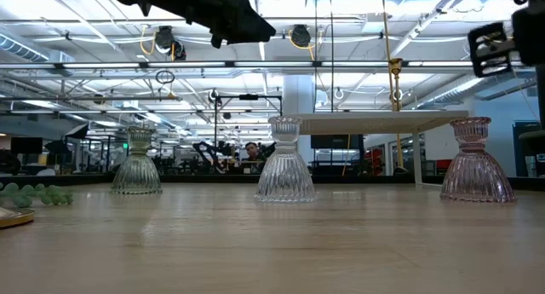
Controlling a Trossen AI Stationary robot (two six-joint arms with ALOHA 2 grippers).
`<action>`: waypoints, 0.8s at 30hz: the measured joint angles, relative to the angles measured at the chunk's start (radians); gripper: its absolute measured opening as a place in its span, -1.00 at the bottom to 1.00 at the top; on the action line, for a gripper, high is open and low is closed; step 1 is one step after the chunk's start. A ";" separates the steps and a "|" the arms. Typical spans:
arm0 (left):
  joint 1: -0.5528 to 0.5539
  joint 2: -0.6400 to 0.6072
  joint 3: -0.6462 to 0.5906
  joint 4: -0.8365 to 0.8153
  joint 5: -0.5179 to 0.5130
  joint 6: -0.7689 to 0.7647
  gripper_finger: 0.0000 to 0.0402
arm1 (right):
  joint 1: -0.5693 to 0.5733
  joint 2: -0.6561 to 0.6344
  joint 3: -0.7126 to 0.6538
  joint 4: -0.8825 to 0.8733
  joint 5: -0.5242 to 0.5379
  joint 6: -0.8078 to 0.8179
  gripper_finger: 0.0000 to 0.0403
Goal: Pick & Place candle stick holders
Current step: Put the right gold candle holder on the shelf
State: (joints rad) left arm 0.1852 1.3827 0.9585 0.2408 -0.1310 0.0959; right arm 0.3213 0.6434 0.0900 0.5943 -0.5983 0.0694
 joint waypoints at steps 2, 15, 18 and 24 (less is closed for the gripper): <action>0.000 0.000 0.000 0.001 0.000 0.000 -0.27 | 0.034 0.062 0.000 0.078 0.012 -0.024 -0.22; 0.000 0.000 0.000 0.003 0.000 0.004 -0.27 | 0.125 0.421 0.135 0.225 0.122 -0.055 -0.22; 0.000 0.000 0.000 0.003 0.000 0.005 -0.27 | 0.138 0.497 0.190 0.192 0.079 -0.065 -0.22; 0.000 0.000 0.000 0.000 0.000 0.005 -0.27 | 0.139 0.585 0.226 0.193 0.069 -0.070 -0.22</action>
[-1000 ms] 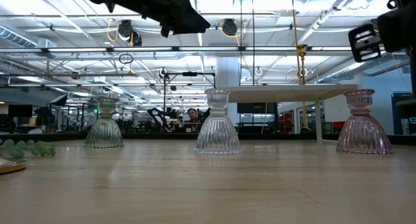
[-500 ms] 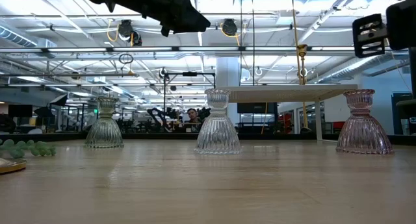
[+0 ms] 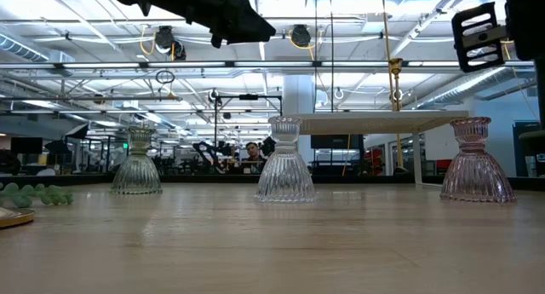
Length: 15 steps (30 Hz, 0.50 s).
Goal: Pick & Place candle stick holders
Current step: Put the right gold candle holder on the shelf
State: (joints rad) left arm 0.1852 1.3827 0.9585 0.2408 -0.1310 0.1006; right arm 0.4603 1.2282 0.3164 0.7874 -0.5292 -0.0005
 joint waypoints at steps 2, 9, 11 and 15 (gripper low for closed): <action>0.000 0.000 0.000 -0.003 0.000 0.000 -0.27 | 0.000 0.009 0.000 0.009 0.002 -0.018 -0.23; 0.000 0.000 0.000 -0.004 0.000 0.000 -0.27 | 0.000 0.008 0.001 0.043 0.000 -0.071 -0.58; 0.000 0.000 0.000 -0.004 0.000 0.000 -0.27 | 0.000 0.009 0.001 0.048 0.000 -0.072 -0.74; 0.000 0.000 0.000 -0.004 0.000 0.000 -0.27 | -0.001 0.009 0.000 0.078 -0.036 -0.100 -0.94</action>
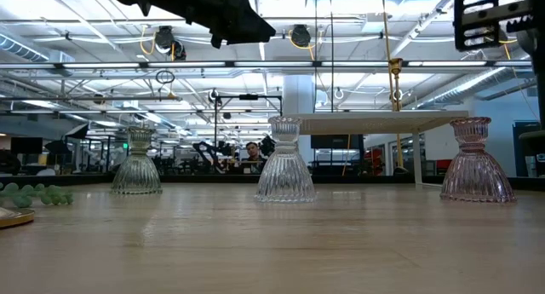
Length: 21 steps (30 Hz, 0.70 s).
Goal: Pick & Place candle stick holders
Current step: Put the right gold candle holder on the shelf
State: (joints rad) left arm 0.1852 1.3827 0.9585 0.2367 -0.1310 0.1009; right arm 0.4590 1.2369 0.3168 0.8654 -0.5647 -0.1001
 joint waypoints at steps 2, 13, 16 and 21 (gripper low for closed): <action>0.000 0.000 0.000 0.000 0.000 0.000 -0.27 | -0.001 0.000 0.000 0.025 -0.016 -0.011 -0.91; -0.001 0.000 0.000 0.000 0.000 -0.001 -0.27 | -0.104 -0.074 0.005 0.087 0.014 0.067 -0.94; -0.007 0.000 0.000 0.000 0.000 -0.006 -0.27 | -0.146 -0.137 0.033 0.020 0.013 0.107 -0.94; -0.030 0.000 0.000 0.000 0.000 0.024 -0.27 | -0.218 -0.198 0.129 -0.071 0.110 -0.001 -0.95</action>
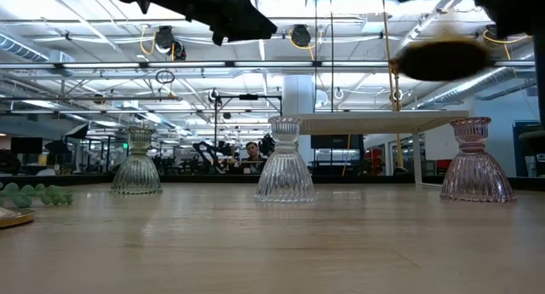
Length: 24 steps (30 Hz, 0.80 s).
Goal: Pick & Place candle stick holders
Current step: Put the right gold candle holder on the shelf
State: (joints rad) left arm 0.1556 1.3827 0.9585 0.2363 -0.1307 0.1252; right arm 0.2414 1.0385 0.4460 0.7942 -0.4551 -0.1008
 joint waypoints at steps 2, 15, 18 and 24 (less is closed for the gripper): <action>-0.008 0.000 0.000 0.000 0.000 0.017 -0.27 | -0.032 -0.007 0.055 -0.062 0.124 -0.026 -0.95; -0.041 0.000 0.000 -0.002 0.001 0.035 -0.27 | -0.191 -0.035 0.253 -0.228 0.865 -0.232 -0.96; -0.043 0.000 0.000 -0.002 0.001 0.030 -0.27 | -0.237 -0.035 0.253 -0.169 1.020 -0.266 -0.96; -0.043 0.000 0.000 0.002 0.001 0.029 -0.27 | -0.387 -0.014 0.253 -0.178 1.078 -0.203 -0.96</action>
State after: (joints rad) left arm 0.1127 1.3827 0.9585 0.2387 -0.1299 0.1547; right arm -0.1460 1.0247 0.6987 0.6163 0.6231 -0.3041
